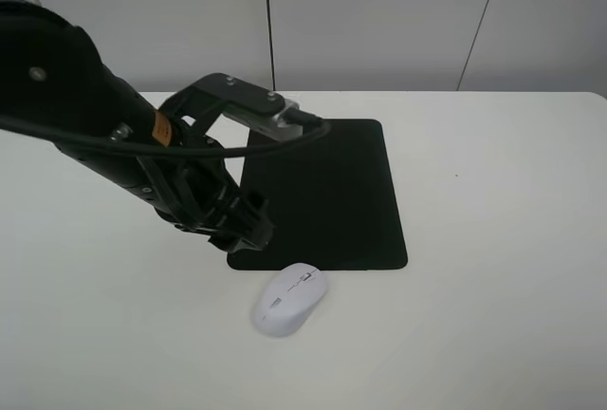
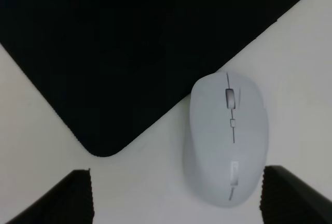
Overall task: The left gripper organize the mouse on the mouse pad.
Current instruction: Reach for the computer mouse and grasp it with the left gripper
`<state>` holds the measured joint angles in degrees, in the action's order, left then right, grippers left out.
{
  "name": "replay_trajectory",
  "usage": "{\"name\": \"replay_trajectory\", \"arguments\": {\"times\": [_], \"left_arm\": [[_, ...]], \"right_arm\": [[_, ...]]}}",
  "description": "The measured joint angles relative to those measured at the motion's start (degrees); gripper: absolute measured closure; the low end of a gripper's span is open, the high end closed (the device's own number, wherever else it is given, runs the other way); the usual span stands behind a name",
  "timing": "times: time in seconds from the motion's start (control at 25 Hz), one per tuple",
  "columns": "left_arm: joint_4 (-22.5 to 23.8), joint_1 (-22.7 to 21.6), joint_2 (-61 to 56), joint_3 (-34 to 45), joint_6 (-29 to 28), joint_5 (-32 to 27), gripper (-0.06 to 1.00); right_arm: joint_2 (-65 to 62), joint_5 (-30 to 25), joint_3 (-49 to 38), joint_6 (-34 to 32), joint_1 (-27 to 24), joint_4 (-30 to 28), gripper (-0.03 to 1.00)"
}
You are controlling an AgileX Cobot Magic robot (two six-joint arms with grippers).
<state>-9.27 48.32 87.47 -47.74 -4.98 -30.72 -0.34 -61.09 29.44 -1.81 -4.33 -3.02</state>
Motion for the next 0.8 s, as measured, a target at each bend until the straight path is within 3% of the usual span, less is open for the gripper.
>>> {"name": "replay_trajectory", "arguments": {"times": [0.28,0.44,0.8], "left_arm": [[8.1,7.1,6.8,-3.3,-13.3,0.3,0.26],[9.9,8.9,8.3,-3.3,-20.0,0.3,0.26],[10.2,9.7,8.6,-3.8,-23.1,1.4,0.26]], "right_arm": [[0.0,0.0,0.0,0.0,0.0,0.0,0.14],[0.0,0.0,0.0,0.0,0.0,0.0,0.14],[0.0,0.0,0.0,0.0,0.0,0.0,0.14]]}}
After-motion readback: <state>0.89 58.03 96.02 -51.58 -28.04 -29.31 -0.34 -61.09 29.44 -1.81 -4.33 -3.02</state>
